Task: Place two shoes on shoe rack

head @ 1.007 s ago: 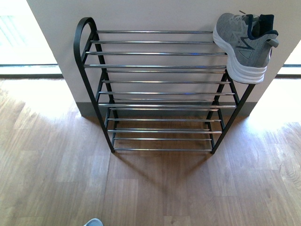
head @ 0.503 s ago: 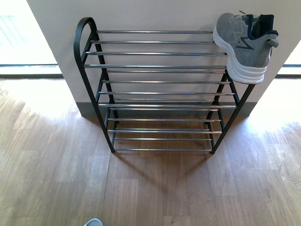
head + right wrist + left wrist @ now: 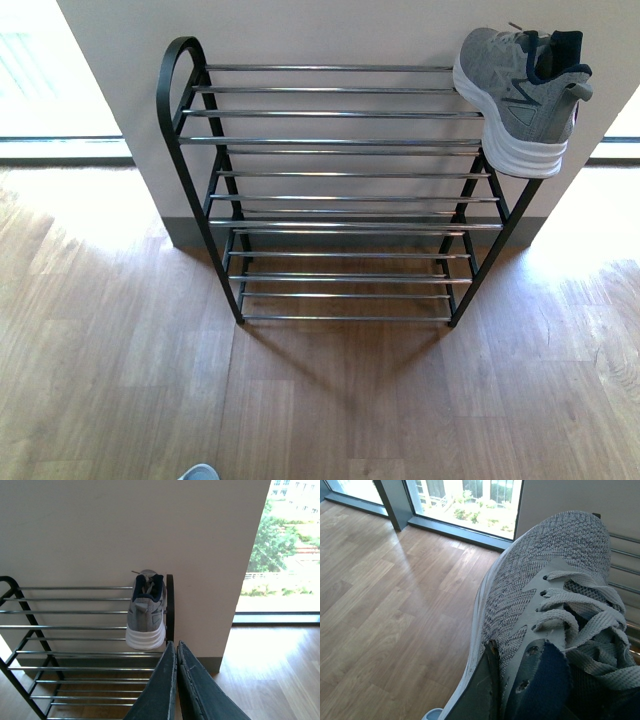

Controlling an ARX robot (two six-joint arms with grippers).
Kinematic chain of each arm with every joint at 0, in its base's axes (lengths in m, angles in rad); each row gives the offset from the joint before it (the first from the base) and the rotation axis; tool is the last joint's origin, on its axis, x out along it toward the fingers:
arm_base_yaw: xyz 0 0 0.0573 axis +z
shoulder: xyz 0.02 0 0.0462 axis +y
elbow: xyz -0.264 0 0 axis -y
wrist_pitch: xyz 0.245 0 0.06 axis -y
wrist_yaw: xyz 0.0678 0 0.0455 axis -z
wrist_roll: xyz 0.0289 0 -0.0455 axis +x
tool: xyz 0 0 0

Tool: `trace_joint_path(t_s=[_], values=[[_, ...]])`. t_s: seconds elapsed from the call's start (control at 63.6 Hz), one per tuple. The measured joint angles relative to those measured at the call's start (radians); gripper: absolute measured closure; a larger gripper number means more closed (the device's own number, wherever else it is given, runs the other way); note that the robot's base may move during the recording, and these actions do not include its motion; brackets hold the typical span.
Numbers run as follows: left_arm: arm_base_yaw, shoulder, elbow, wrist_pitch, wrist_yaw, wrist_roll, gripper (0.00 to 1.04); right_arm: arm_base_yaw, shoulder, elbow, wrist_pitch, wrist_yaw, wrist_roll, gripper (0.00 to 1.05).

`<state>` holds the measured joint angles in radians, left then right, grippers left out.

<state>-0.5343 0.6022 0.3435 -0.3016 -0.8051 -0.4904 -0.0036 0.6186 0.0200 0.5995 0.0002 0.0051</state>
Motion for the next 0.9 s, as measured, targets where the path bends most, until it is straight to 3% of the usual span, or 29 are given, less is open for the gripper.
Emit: trace_joint_path(t_s=[0.456, 0.896], values=[[0.0, 0.0, 0.0, 0.0, 0.0, 0.0, 1.03, 0.0, -0.276, -0.001, -0.256, 0.0, 0.0, 1.03], [0.0, 0.0, 0.0, 0.0, 0.0, 0.0, 1.03, 0.0, -0.42, -0.001, -0.399, 0.0, 0.0, 1.03]])
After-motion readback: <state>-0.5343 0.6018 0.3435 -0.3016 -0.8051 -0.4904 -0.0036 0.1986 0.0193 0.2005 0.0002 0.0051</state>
